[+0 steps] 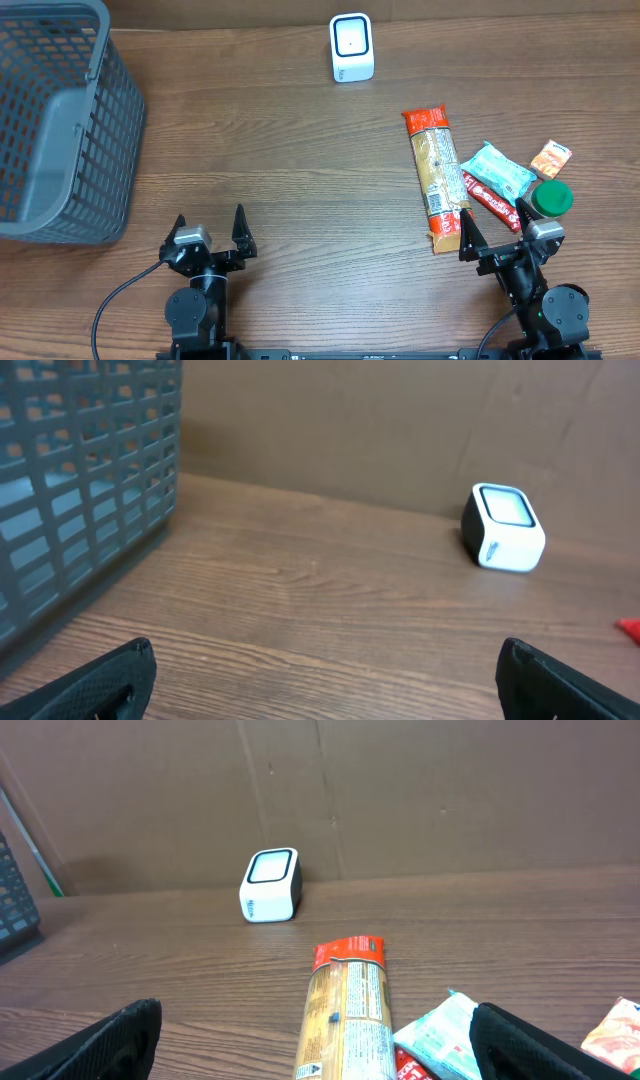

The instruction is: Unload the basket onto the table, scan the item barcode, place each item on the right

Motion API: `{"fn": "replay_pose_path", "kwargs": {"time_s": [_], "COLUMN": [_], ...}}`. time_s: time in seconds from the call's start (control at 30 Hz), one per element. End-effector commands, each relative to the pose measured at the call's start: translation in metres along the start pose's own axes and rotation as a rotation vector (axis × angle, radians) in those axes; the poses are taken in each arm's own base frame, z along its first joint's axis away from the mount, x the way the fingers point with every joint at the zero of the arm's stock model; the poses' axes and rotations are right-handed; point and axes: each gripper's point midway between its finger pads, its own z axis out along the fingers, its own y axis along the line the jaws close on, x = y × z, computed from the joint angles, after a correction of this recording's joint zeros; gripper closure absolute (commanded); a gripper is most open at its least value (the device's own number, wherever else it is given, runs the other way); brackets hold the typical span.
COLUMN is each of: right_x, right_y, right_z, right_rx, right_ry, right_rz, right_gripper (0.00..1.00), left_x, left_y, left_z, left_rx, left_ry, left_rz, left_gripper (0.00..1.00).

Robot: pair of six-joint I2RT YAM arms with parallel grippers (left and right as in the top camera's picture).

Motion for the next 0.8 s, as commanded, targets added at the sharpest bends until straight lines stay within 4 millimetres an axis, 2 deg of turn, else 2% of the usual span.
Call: {"fn": "replay_pose_path", "kwargs": {"time_s": [0.0,0.77], "right_x": [0.0014,0.0014], "right_y": [-0.0013,-0.0013], "right_z": [0.0001,0.0001], "right_rx": [0.003,0.003], "right_ry": [-0.006,-0.006], "right_rz": [0.004,0.004], "right_gripper": [0.00,0.00], "left_x": [0.0000,0.0006], "left_y": [-0.0099,-0.0142], "left_z": [-0.0008,-0.0010], "left_rx": [0.046,0.066], "left_ry": [-0.006,-0.005], "left_rz": [0.108,0.124], "left_gripper": [0.00,0.00]}}
